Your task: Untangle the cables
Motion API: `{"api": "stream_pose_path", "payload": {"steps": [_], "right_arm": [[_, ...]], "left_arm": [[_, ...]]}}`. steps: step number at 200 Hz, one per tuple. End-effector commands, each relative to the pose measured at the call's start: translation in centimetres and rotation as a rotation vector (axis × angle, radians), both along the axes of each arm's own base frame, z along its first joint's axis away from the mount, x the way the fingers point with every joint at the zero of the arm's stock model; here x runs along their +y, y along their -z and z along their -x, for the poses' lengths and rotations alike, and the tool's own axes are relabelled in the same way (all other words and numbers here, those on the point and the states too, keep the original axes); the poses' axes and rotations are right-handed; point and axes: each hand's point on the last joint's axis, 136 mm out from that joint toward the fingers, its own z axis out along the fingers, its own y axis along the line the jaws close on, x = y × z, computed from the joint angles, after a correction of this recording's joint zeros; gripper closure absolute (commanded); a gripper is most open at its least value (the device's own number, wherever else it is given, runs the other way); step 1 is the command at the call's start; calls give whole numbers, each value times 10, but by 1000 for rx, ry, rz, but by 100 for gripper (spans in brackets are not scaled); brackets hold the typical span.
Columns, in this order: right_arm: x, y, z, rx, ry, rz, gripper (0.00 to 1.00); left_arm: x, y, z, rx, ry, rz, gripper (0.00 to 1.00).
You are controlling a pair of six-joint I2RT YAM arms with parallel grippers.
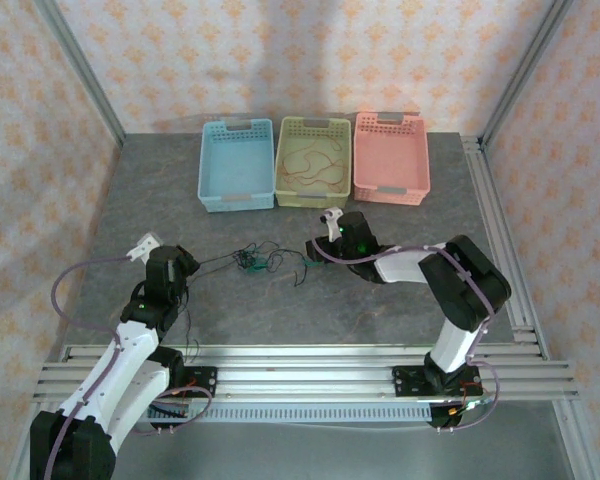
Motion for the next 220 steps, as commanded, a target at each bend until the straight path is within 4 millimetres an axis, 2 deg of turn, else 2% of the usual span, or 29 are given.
{"api": "stream_pose_path", "payload": {"steps": [1,41,75,101,126,184,202,220], "right_arm": [[-3,-26,-3,-62,29,-30,46],[-13,-27,-7,-45,63,0,50],[-17,-6,-10,9,52,101,54],[-12,3,-13,31,29,114,55],[-6,9,-16,47,8,123,61],[-3,20,-16,84,-11,140,65],[-5,23,-16,90,-3,152,65],[-8,24,-17,88,11,163,56]], "left_arm": [[1,-14,-6,-40,1,-8,100],[1,-14,-6,-40,1,-8,100],[1,-14,-6,-38,3,-8,100],[0,-14,-7,-37,5,-8,100],[0,-14,-7,-36,6,-8,100],[-1,-14,-7,-37,9,-9,100],[-1,-14,-7,-37,9,-8,100],[-1,-13,-7,-35,10,-8,100]]}}
